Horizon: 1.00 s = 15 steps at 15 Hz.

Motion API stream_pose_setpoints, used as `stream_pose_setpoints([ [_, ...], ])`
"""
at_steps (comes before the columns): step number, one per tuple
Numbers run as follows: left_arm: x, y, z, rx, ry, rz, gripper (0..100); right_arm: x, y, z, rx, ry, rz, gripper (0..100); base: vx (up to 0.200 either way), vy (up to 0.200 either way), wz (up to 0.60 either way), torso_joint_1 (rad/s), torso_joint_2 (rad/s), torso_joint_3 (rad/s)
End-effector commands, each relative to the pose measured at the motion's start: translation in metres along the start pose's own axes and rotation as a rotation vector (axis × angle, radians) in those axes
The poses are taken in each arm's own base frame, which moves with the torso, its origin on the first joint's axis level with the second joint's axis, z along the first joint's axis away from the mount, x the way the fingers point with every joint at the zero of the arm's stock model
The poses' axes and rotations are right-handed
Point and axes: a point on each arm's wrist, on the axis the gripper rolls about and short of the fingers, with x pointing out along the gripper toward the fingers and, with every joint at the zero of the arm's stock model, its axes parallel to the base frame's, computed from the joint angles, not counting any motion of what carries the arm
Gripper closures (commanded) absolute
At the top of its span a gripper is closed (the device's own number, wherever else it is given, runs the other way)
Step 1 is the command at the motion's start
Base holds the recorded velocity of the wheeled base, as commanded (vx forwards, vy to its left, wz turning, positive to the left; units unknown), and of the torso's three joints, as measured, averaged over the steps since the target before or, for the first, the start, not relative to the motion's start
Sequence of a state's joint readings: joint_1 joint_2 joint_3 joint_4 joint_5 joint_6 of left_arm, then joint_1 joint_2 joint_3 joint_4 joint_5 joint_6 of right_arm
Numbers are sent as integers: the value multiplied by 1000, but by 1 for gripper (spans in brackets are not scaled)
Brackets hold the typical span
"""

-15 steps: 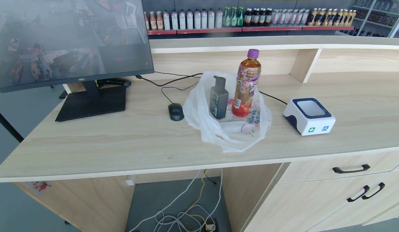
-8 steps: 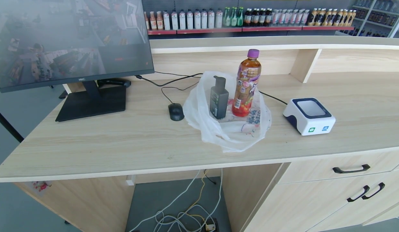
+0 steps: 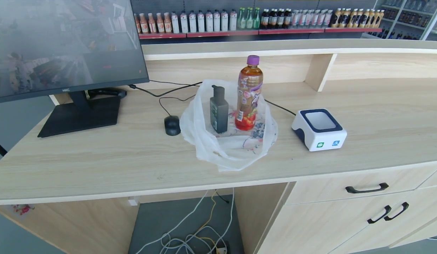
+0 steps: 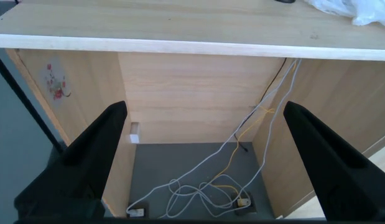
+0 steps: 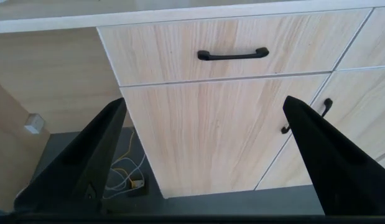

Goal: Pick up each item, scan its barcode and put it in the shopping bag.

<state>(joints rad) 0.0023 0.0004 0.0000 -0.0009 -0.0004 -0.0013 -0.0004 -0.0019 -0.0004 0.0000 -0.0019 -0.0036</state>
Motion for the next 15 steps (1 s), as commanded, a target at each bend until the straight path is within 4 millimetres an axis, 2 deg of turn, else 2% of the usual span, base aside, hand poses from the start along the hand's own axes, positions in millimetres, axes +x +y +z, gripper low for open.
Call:
stream_pose_setpoints([
  [1,0,0,0,0,0,1,0,0,0,0,1,2,1,0,0,-200,0,2,7,2],
  [15,0,0,0,1,2,1,0,0,0,0,1,2,-1,0,0,-200,0,1,1,2],
])
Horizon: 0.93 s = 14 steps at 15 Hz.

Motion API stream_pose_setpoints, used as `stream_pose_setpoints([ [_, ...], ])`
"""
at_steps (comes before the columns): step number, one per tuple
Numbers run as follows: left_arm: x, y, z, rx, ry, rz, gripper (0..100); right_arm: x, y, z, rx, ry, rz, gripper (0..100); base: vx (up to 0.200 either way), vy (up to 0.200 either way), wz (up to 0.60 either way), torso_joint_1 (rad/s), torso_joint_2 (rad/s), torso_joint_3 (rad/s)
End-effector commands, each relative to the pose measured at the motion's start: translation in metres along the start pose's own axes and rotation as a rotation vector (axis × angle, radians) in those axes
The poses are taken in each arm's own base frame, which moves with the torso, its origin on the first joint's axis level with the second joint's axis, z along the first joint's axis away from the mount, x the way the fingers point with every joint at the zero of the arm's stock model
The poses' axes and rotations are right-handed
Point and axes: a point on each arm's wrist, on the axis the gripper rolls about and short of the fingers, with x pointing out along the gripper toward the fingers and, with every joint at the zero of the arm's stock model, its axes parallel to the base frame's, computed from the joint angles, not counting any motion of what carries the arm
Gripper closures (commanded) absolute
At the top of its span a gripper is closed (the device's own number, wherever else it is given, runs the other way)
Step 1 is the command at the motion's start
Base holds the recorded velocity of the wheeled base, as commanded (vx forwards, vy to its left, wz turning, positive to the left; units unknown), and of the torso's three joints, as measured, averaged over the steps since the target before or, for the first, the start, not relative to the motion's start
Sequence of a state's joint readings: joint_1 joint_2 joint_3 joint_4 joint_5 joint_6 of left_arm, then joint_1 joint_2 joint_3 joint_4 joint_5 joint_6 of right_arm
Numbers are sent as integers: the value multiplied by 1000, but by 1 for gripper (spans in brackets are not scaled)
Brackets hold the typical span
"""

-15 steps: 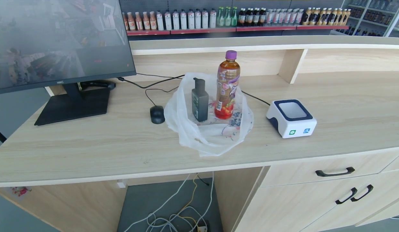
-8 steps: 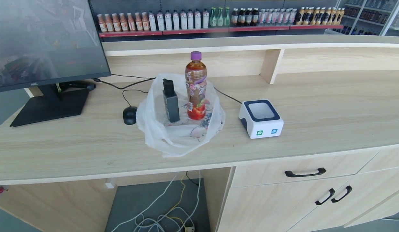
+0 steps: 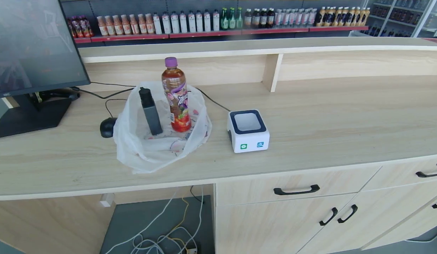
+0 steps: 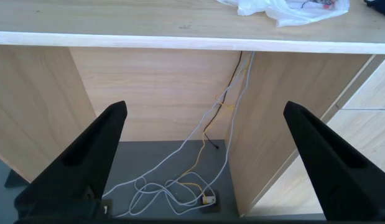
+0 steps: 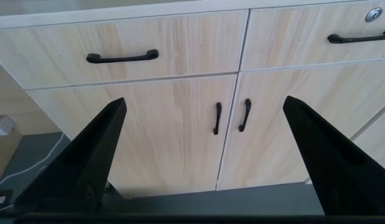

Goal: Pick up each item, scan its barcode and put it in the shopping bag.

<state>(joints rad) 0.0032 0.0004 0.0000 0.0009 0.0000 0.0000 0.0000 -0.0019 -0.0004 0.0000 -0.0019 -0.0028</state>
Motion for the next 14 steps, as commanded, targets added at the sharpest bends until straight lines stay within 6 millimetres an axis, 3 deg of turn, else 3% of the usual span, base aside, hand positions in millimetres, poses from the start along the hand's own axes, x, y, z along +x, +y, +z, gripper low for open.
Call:
stream_pose_setpoints([
  [1,0,0,0,0,0,0,0,0,0,0,0,2,-1,0,0,-200,0,2,2,2],
  [4,0,0,0,2,0,0,0,0,0,0,0,2,-1,0,0,-200,0,2,6,2],
  [14,0,0,0,5,0,0,0,0,0,0,-2,2,0,0,0,0,0,0,0,0],
])
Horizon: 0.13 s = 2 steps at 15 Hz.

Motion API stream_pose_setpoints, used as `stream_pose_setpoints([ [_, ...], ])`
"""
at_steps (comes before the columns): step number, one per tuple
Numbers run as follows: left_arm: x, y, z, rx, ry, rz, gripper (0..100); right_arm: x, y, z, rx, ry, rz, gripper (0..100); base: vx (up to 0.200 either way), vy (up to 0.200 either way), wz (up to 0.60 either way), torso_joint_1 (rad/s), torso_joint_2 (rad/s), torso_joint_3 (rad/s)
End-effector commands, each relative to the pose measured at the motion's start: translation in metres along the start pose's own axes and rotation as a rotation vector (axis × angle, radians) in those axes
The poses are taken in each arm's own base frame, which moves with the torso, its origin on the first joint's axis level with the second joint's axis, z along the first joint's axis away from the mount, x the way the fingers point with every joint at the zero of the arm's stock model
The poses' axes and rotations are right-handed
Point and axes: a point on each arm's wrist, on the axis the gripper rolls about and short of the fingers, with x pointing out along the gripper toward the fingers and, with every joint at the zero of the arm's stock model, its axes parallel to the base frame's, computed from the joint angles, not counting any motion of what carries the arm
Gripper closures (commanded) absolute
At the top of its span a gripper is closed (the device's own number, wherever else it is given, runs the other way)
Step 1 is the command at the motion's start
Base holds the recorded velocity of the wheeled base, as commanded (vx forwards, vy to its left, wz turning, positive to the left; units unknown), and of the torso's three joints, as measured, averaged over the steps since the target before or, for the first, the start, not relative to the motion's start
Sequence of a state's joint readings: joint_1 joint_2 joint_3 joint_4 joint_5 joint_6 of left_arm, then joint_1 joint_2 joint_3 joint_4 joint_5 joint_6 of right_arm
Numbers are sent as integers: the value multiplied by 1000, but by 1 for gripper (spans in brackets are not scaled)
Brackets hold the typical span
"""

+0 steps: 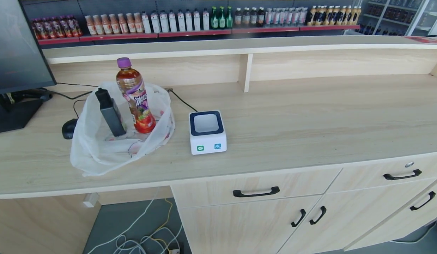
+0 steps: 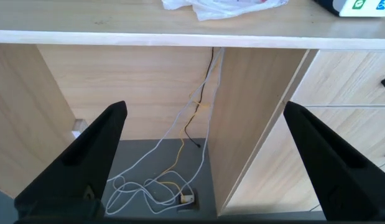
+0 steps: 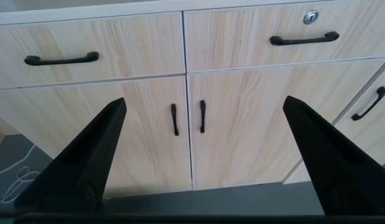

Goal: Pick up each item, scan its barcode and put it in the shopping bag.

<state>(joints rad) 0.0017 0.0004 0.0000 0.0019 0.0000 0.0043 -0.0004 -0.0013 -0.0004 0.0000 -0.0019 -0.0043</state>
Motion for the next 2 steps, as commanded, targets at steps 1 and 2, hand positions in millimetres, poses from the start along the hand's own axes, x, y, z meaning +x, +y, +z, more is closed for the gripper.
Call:
stream_pose_setpoints([
  [1,0,0,0,0,-1,0,0,0,0,0,0,2,-1,0,0,0,0,0,0,0],
  [2,0,0,0,0,-1,1,0,0,0,0,-5,2,-1,0,0,0,0,0,0,0],
])
